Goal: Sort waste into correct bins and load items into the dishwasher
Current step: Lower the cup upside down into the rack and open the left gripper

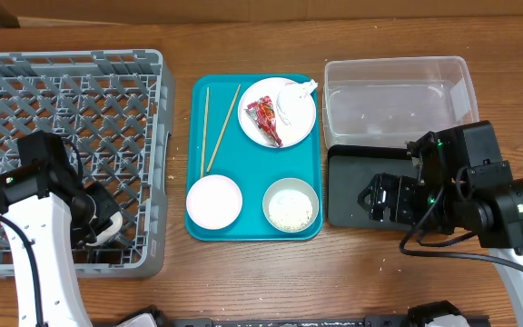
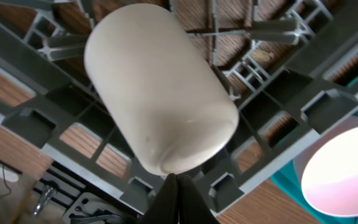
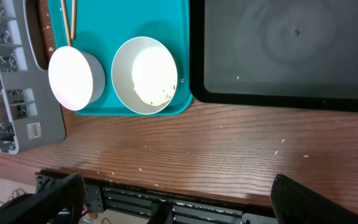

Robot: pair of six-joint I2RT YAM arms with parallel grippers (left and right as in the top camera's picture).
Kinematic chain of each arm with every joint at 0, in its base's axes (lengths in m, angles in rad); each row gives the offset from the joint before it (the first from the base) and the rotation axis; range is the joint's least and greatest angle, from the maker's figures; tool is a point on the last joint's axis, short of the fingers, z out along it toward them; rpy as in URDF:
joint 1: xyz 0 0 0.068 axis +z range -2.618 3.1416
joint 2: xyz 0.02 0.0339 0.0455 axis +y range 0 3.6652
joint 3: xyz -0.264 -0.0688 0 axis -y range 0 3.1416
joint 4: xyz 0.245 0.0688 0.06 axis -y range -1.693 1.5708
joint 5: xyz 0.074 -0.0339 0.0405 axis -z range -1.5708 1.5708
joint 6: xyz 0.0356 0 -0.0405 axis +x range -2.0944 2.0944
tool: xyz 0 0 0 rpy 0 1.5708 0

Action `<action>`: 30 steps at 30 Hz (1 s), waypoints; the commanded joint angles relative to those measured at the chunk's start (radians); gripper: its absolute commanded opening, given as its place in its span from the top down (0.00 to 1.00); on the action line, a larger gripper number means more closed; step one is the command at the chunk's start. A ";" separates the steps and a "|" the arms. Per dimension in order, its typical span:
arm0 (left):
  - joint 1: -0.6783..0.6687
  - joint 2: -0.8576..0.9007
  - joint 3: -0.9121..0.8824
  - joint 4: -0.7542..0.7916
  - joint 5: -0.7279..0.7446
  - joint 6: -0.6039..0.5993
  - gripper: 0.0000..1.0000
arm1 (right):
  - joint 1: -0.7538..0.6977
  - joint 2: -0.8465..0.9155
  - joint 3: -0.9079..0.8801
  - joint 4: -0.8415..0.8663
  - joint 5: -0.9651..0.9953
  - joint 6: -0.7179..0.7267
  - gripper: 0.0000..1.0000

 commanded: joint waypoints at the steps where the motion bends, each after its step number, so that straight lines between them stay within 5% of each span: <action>1: 0.004 0.000 -0.003 0.000 -0.061 -0.063 0.96 | 0.005 -0.006 0.008 0.004 0.011 -0.007 0.03; 4: 0.010 0.000 -0.003 -0.006 -0.127 -0.089 0.90 | 0.005 -0.006 0.008 0.003 0.011 -0.007 0.03; 14: 0.015 0.000 -0.003 0.017 -0.086 -0.024 0.96 | 0.005 -0.006 0.008 0.005 0.011 -0.007 0.02; 21: -0.013 0.000 0.005 0.042 0.283 0.141 0.96 | 0.005 -0.006 0.008 0.002 0.032 -0.007 0.00; 30: -0.022 0.000 0.001 0.054 -0.073 -0.013 0.94 | 0.005 -0.006 0.008 0.001 0.037 -0.007 0.00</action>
